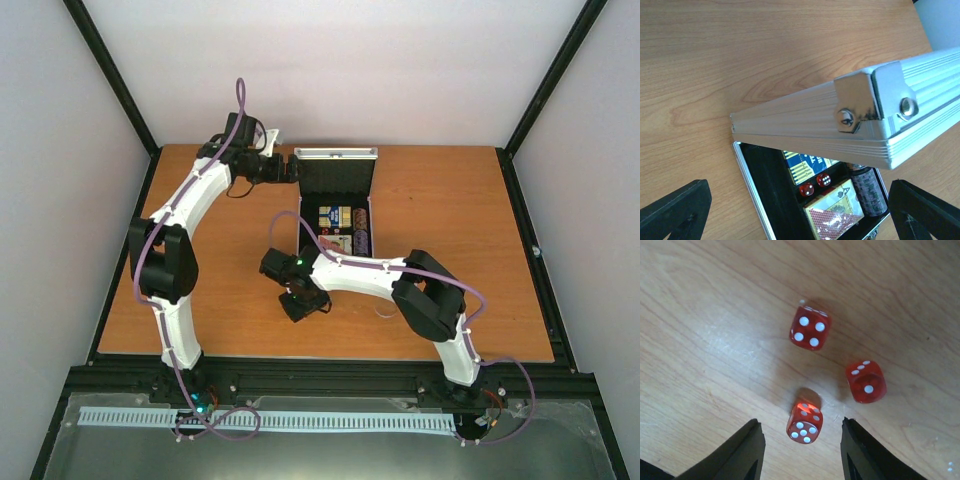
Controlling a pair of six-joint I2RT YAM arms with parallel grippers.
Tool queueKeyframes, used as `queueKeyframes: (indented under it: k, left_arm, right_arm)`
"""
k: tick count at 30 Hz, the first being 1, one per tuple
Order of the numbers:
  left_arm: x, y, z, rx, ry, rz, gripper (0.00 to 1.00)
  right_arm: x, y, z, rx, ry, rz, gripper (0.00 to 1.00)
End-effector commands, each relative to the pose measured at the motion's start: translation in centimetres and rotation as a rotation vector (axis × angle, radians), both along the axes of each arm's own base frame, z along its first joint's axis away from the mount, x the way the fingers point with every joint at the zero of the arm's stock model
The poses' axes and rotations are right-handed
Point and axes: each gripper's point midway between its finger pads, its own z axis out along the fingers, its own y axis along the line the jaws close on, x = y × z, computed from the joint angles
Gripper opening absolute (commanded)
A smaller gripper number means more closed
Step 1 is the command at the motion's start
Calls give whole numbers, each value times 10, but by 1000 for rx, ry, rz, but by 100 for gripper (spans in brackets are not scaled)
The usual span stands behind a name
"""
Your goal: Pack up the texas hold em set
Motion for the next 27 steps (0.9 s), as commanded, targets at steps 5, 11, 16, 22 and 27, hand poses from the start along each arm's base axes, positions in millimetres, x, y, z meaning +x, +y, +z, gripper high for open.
queueKeyframes:
  k: [5, 11, 16, 22, 27]
  left_arm:
    - [-4, 3, 24, -25, -44, 0, 100]
    - [-4, 3, 21, -27, -40, 1, 100]
    - [-3, 3, 19, -24, -35, 2, 100]
    - [-3, 4, 15, -17, -30, 5, 100]
    - [-3, 4, 15, -17, -28, 3, 100]
  right_arm:
    - [3, 6, -2, 10, -15, -60, 40]
    - [-1, 4, -7, 7, -1, -65, 40]
    - [-3, 2, -17, -9, 14, -58, 41]
    - [-5, -3, -27, -31, 20, -54, 39]
    - [-6, -7, -33, -49, 25, -50, 28]
